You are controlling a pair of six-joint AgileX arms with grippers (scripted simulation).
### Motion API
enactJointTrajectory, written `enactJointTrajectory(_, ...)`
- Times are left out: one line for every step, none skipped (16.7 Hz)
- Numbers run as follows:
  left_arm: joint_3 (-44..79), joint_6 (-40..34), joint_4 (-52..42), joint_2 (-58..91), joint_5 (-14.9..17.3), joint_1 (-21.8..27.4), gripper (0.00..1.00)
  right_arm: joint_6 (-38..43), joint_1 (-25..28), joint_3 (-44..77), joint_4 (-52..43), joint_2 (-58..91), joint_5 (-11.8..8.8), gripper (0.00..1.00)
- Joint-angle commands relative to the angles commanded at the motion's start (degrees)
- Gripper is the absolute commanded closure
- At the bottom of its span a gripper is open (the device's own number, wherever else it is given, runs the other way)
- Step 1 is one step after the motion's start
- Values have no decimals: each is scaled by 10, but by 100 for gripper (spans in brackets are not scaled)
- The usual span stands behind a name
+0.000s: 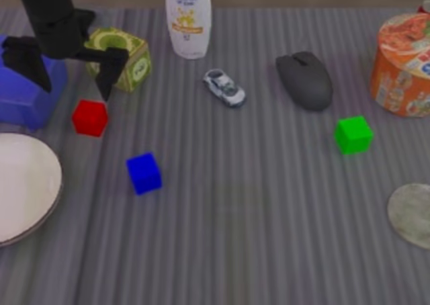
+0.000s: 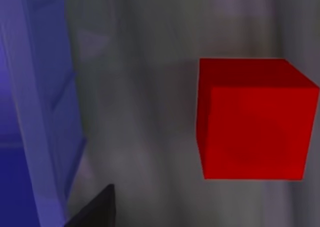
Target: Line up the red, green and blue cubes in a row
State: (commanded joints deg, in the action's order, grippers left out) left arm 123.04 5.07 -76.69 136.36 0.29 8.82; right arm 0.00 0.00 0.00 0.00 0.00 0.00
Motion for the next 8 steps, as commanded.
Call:
enactJointTrajectory(0,0,0,0,0,0,0,0,0,0,0,0,0,0)
enactJointTrajectory(0,0,0,0,0,0,0,0,0,0,0,0,0,0)
enactJointTrajectory(0,0,0,0,0,0,0,0,0,0,0,0,0,0)
enactJointTrajectory(0,0,0,0,0,0,0,0,0,0,0,0,0,0)
enactJointTrajectory(-1,0,0,-2,1,3,0,0,0,0,0,0,0,0)
enactJointTrajectory(-3,0,2,-1,1,3,0,0,0,0,0,0,0,0)
enactJointTrajectory(-10,-1,9,0,0,2,0,0,0,0,0,0,0,0)
enactJointTrajectory(-22,-1,23,2,0,1,0,0,0,0,0,0,0,0)
